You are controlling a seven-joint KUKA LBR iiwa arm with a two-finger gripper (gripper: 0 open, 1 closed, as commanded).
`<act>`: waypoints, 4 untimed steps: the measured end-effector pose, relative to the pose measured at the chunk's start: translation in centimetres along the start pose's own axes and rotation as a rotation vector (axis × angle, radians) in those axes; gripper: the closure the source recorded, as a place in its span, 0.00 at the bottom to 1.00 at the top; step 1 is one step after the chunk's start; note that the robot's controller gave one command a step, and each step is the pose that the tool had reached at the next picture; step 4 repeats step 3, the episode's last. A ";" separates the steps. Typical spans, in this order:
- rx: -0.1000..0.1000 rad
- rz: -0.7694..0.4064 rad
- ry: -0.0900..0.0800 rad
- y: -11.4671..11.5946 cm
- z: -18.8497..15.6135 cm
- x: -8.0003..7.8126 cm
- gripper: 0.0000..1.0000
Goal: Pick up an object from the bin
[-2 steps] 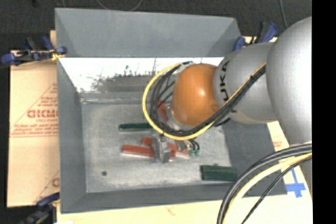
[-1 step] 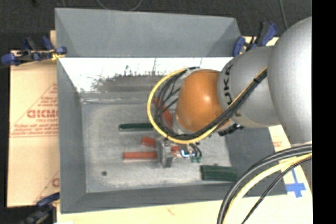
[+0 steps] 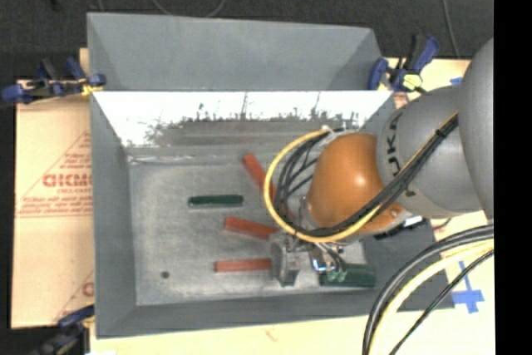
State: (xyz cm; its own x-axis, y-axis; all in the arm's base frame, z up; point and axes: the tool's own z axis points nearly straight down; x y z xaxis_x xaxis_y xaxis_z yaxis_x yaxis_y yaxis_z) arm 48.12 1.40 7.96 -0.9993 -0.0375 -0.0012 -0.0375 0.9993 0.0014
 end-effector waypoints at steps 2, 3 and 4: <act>-0.001 0.001 -0.001 0.1 0.1 -0.1 1.00; 0.004 -0.002 -0.010 -0.4 -12.2 -0.7 1.00; 0.004 -0.002 -0.010 -0.4 -12.2 -0.7 1.00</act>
Offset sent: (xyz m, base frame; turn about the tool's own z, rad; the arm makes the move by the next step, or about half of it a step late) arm 0.0000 0.0000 0.0000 0.0000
